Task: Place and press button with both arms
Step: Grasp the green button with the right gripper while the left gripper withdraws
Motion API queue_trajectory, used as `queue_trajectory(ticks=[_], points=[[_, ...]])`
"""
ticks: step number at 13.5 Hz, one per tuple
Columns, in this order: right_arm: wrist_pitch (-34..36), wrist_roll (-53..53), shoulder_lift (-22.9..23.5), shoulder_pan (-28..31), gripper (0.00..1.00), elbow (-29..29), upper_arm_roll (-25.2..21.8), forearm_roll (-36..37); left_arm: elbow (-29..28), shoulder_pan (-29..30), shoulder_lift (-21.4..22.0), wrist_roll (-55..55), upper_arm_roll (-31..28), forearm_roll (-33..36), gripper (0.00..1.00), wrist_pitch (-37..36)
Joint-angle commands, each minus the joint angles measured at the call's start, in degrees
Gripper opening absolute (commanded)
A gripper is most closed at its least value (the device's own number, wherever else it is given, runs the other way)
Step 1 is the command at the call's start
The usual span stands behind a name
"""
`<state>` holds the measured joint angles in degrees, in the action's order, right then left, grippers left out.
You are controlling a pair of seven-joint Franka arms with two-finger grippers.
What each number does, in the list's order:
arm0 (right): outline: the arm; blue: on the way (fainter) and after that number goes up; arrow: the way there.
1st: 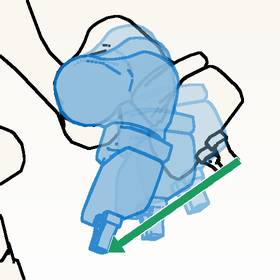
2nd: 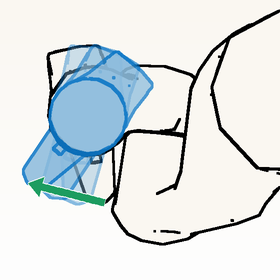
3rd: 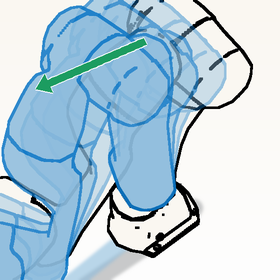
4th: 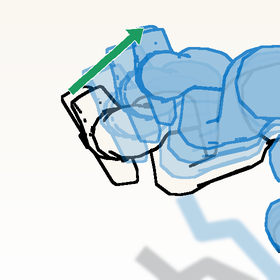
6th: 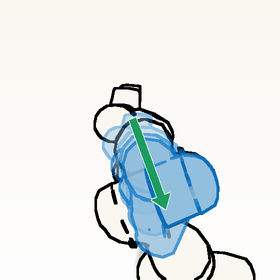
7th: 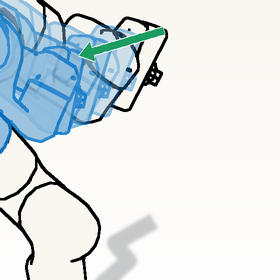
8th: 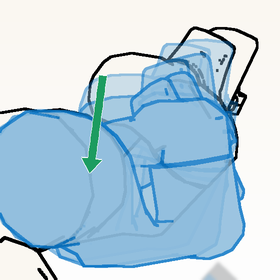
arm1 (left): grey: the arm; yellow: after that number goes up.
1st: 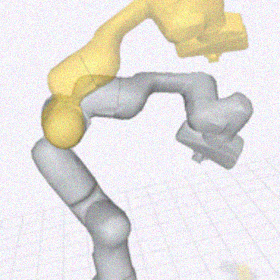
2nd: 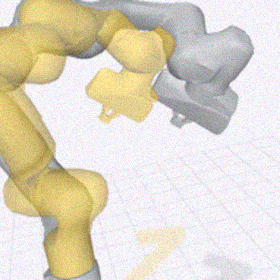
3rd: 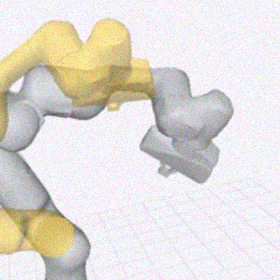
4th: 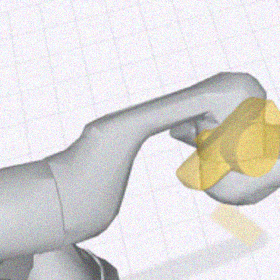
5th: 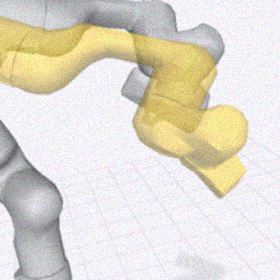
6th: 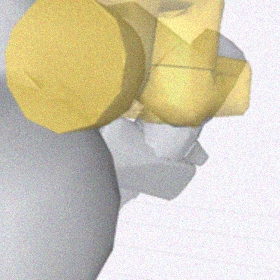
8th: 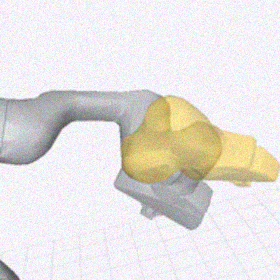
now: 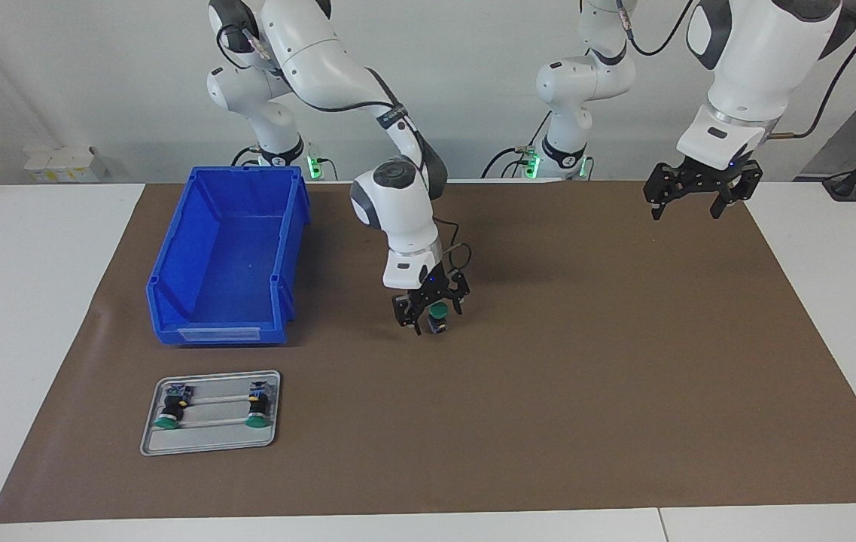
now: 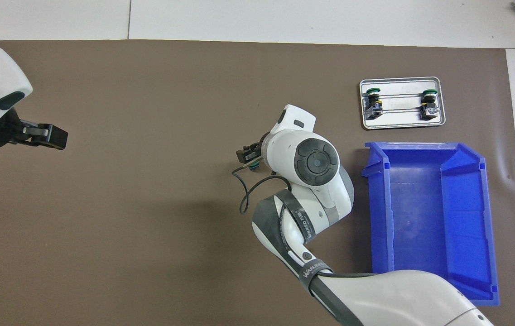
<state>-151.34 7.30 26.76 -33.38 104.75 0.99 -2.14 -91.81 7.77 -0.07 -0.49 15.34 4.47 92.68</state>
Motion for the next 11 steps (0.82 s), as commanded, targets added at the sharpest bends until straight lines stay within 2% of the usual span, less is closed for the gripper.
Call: queue_trajectory(ticks=[1, 3, 4, 5, 7, 8, 11], points=[[0.51, -1.58, 0.13, 0.25, 1.00, -0.52, 0.33, -1.47, -1.70, 0.32, 0.94, -0.04, 0.30, -5.32, 1.00, 1.97], [2.79, -1.67, -0.48, 0.25, 0.98, -0.25, 0.24, -1.38, -1.79, -0.64, 0.25, 0.23, 0.56, -5.96, 1.00, 3.03], [4.28, -1.85, -1.27, 0.34, 0.90, -0.25, 0.24, -1.29, -1.18, -1.17, -0.63, 0.40, 0.74, -7.09, 1.00, 3.30], [6.30, -2.02, -2.32, 0.60, 0.64, -0.25, 0.24, -1.29, -1.09, -1.26, -1.77, 0.49, 0.65, -9.63, 1.00, 3.56], [7.90, -1.24, -2.95, 0.60, 0.12, -0.34, 0.24, -1.38, -2.40, -1.17, -1.52, 0.49, 0.65, -10.18, 1.00, 5.05], [7.81, -0.80, -2.95, 0.51, 0.00, -0.51, 0.24, -1.38, -3.28, -1.18, -1.17, 0.23, 0.65, -10.18, 1.00, 5.32], [7.99, -0.09, -3.55, 0.51, 0.00, -1.30, 0.07, -1.20, -3.72, -0.74, -0.55, 0.05, 0.57, -10.18, 1.00, 4.71]])
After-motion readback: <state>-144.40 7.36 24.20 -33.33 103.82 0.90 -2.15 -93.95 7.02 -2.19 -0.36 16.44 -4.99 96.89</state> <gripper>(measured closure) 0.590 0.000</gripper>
